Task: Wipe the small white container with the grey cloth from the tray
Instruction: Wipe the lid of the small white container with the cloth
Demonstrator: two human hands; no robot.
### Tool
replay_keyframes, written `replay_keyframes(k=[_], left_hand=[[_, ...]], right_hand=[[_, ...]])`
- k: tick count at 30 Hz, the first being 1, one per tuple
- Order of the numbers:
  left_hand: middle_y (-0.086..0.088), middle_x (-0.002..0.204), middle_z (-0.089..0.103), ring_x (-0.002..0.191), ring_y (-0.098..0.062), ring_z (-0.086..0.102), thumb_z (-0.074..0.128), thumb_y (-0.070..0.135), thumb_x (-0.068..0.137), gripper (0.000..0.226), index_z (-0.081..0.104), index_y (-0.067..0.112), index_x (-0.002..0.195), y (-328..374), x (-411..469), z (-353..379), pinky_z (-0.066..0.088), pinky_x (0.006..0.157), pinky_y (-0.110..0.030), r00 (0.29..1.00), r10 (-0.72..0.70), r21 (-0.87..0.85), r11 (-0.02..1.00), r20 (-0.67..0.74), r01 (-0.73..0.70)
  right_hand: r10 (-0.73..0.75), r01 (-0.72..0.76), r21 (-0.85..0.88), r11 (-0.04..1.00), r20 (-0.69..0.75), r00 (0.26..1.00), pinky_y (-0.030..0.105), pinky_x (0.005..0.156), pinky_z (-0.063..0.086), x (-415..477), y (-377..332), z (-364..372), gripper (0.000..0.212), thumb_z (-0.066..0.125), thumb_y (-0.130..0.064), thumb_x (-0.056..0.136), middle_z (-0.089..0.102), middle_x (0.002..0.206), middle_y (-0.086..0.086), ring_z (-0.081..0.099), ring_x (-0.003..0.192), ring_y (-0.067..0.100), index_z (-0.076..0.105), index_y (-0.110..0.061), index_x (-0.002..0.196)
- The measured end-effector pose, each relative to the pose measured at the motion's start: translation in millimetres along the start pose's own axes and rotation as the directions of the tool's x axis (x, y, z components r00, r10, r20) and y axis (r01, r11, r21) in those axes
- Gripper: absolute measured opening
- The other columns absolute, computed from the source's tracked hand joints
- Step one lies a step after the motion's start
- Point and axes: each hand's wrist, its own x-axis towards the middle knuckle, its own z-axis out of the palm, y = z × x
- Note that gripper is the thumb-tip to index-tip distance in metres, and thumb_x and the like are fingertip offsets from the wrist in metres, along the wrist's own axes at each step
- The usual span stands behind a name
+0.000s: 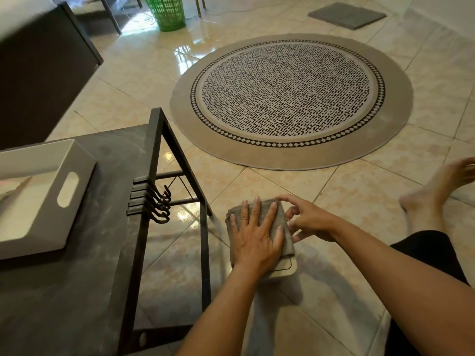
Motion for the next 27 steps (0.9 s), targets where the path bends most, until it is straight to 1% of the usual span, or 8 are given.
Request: replay_keyframes(k=[2,4,8,11,14,18,23,27], left_hand=[[0.001,0.165,-0.019,0.148,-0.024,-0.027,0.022,0.057,0.099,0.065,-0.011,0.044,0.153,-4.8,3.1,-1.6,-0.012,0.119,-0.055,1.0,-0.014,-0.006,1.0,0.007,0.014],[0.001,0.165,-0.018,0.148,-0.024,-0.028,0.022,0.057,0.099,0.064,-0.011,0.044,0.153,-8.2,1.4,0.2,-0.012,0.119,-0.055,1.0,-0.012,-0.007,1.0,0.005,0.012],[0.001,0.165,-0.02,0.148,-0.025,-0.028,0.021,0.056,0.099,0.062,-0.009,0.046,0.153,-1.3,5.4,2.2,-0.013,0.118,-0.056,0.999,0.03,0.01,1.0,0.014,-0.03],[0.001,0.164,-0.021,0.148,-0.024,-0.028,0.021,0.055,0.1,0.062,-0.01,0.045,0.154,-5.3,13.3,-2.2,-0.01,0.119,-0.056,1.0,-0.004,-0.011,1.0,0.016,0.004],[0.002,0.164,-0.023,0.146,-0.024,-0.031,0.021,0.054,0.101,0.063,-0.011,0.043,0.154,-4.8,6.7,0.1,-0.009,0.12,-0.055,0.999,-0.022,-0.013,1.0,0.025,0.022],[0.003,0.163,-0.023,0.147,-0.025,-0.03,0.02,0.054,0.101,0.062,-0.009,0.042,0.154,10.8,11.5,2.3,-0.015,0.118,-0.055,1.0,0.015,0.023,1.0,0.024,-0.016],[0.001,0.164,-0.022,0.147,-0.025,-0.03,0.018,0.056,0.099,0.065,-0.013,0.041,0.154,3.5,13.0,2.8,-0.011,0.12,-0.054,0.999,-0.05,-0.005,0.999,0.012,0.05],[0.0,0.163,-0.024,0.146,-0.026,-0.032,0.019,0.055,0.099,0.064,-0.011,0.04,0.155,18.3,7.7,7.9,-0.019,0.117,-0.053,1.0,0.011,0.019,1.0,0.017,-0.011]], right_hand=[[0.005,-0.005,0.002,1.0,-0.01,1.0,0.041,0.068,0.063,0.6,0.8,-2.1,0.08,0.058,0.015,0.086,0.055,0.1,0.016,0.069,0.082,0.024,0.036,-0.03,0.149],[0.009,-0.009,-0.006,1.0,-0.013,1.0,0.04,0.069,0.063,2.4,-0.7,-3.3,0.078,0.059,0.013,0.087,0.056,0.1,0.016,0.07,0.082,0.023,0.037,-0.029,0.149],[0.005,-0.005,-0.028,1.0,0.0,1.0,0.038,0.067,0.063,8.7,-6.4,-5.4,0.076,0.054,0.017,0.085,0.055,0.1,0.015,0.069,0.081,0.024,0.04,-0.026,0.146],[-0.004,0.004,-0.039,0.999,-0.017,1.0,0.036,0.064,0.062,9.0,-4.7,-9.7,0.072,0.057,0.015,0.087,0.055,0.099,0.015,0.07,0.079,0.023,0.041,-0.025,0.145],[-0.01,0.009,-0.044,0.999,-0.024,1.0,0.037,0.065,0.063,7.4,-2.7,-12.0,0.068,0.059,0.013,0.087,0.056,0.1,0.015,0.07,0.078,0.023,0.044,-0.025,0.141],[-0.01,0.009,-0.036,0.999,-0.021,1.0,0.038,0.066,0.063,8.4,-4.6,-11.6,0.067,0.052,0.018,0.087,0.055,0.099,0.015,0.069,0.08,0.023,0.045,-0.026,0.137],[-0.02,0.018,-0.031,0.999,-0.065,0.998,0.036,0.063,0.062,5.1,-0.4,-17.2,0.066,0.058,0.014,0.087,0.055,0.099,0.015,0.068,0.079,0.023,0.045,-0.022,0.141],[-0.018,0.016,-0.031,0.999,-0.059,0.998,0.038,0.063,0.063,7.1,-0.7,-15.6,0.068,0.054,0.018,0.086,0.056,0.1,0.017,0.069,0.08,0.025,0.044,-0.021,0.141]])
